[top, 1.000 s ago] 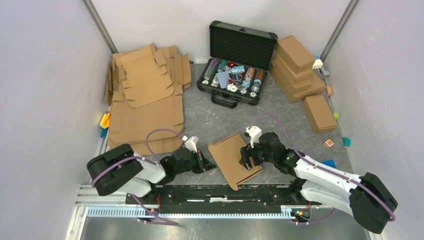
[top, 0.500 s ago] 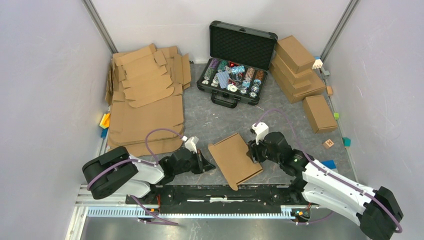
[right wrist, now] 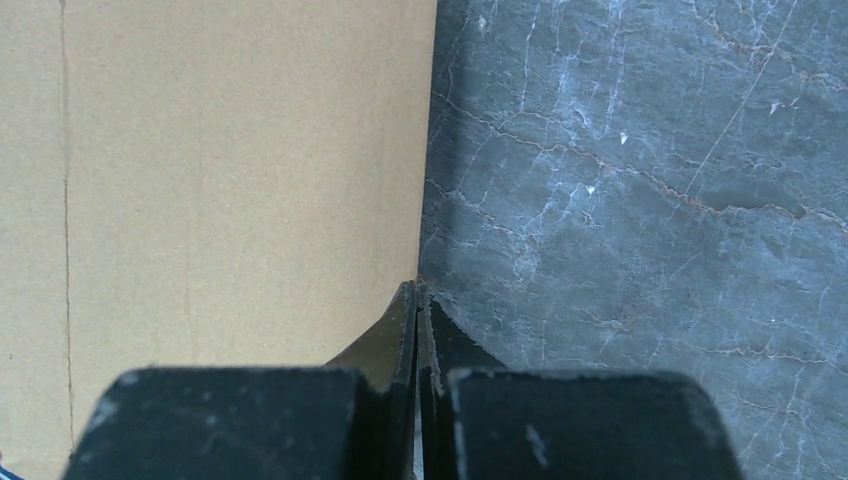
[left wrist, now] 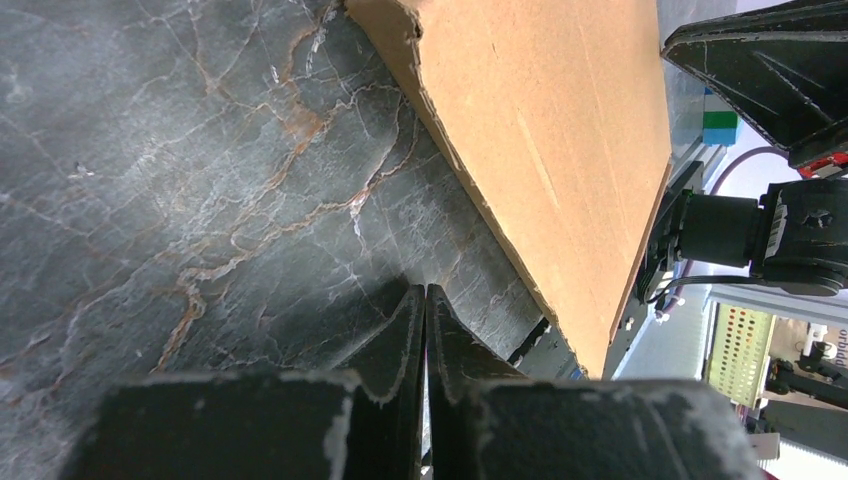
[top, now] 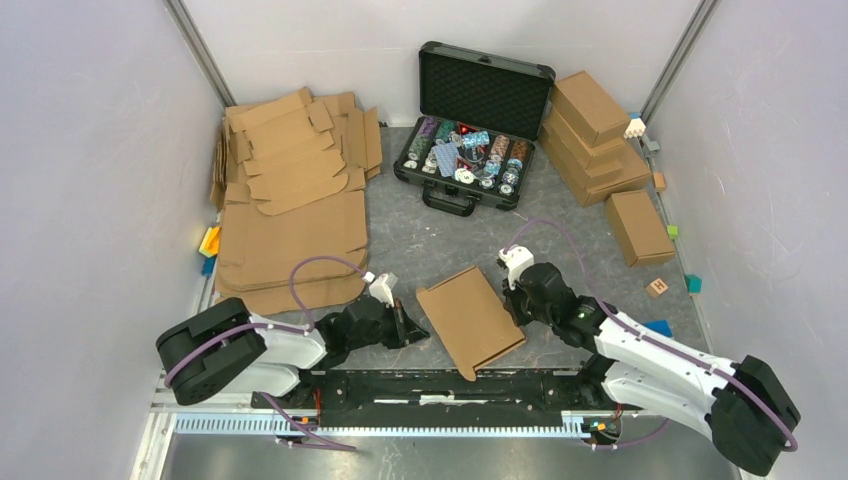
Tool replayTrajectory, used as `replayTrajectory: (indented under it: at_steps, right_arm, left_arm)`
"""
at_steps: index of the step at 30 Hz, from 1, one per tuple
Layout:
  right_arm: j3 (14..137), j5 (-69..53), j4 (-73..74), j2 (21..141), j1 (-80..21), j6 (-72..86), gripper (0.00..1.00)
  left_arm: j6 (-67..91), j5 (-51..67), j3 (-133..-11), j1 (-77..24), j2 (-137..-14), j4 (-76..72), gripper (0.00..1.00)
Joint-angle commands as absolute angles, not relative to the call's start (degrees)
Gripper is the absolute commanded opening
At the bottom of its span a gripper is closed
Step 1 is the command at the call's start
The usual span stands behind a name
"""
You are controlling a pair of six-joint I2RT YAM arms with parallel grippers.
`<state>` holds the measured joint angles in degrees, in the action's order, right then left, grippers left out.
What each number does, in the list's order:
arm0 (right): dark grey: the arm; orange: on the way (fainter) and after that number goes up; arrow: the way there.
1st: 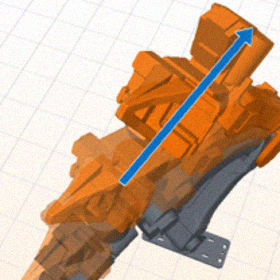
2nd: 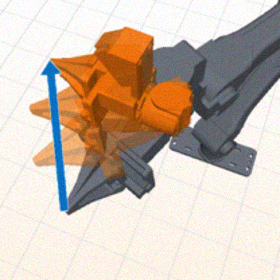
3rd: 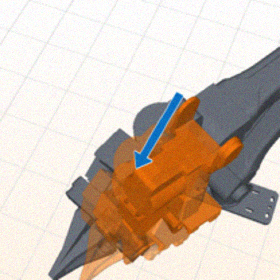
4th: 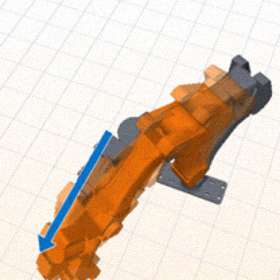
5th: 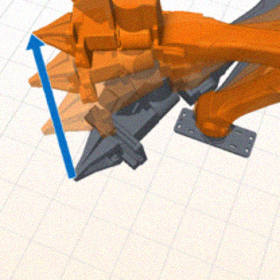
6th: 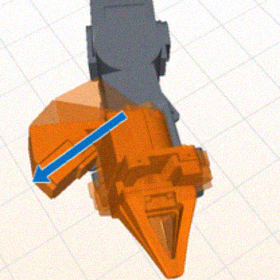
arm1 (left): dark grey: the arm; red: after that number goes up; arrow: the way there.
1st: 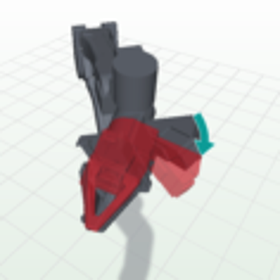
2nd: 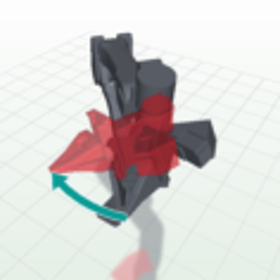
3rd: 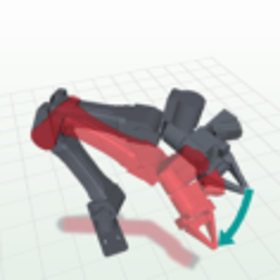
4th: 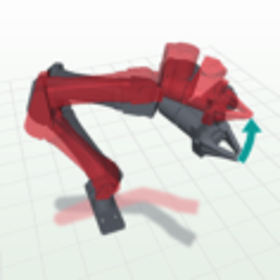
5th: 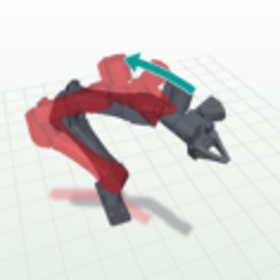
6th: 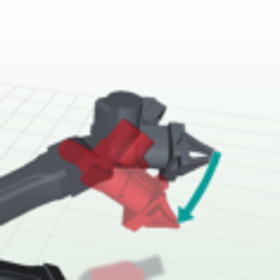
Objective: Fold the paper box
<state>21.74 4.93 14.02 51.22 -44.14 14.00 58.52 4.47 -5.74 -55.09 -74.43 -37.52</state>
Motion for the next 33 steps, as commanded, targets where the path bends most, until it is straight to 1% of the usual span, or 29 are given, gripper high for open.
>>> replayTrajectory:
  at_steps: [1, 8, 18, 25, 29, 33]
  right_arm:
    - [21.04, 4.94, 10.82, 52.87, -44.21, 14.18, 0.0]
    - [20.46, 4.68, 10.99, 54.17, -44.21, 13.8, 0.0]
    - [20.23, 7.68, 11.52, 57.75, -44.21, 14.57, 0.0]
    - [20.48, 13.47, 12.53, 60.13, -44.15, 16.61, 0.0]
    - [20.14, 11.17, 11.24, 60.59, -44.21, 16.27, 0.0]
    - [20.39, 8.71, 10.3, 59.87, -44.2, 16.1, 0.0]
  left_arm:
    - [56.07, 2.74, -7.37, -55.41, -73.64, -36.19, 0.07]
    - [55.81, 2.64, -7.95, -55.46, -74.68, -36.19, 0.07]
    - [56.16, 2.37, -8.0, -55.41, -76.29, -37.1, 0.08]
    - [56.07, 2.2, -8.04, -55.46, -76.63, -37.1, 0.09]
    - [56.16, 2.53, -8.57, -55.55, -78.14, -38.41, 0.09]
    - [55.32, 3.33, -13.15, -56.65, -81.99, -38.72, 0.09]
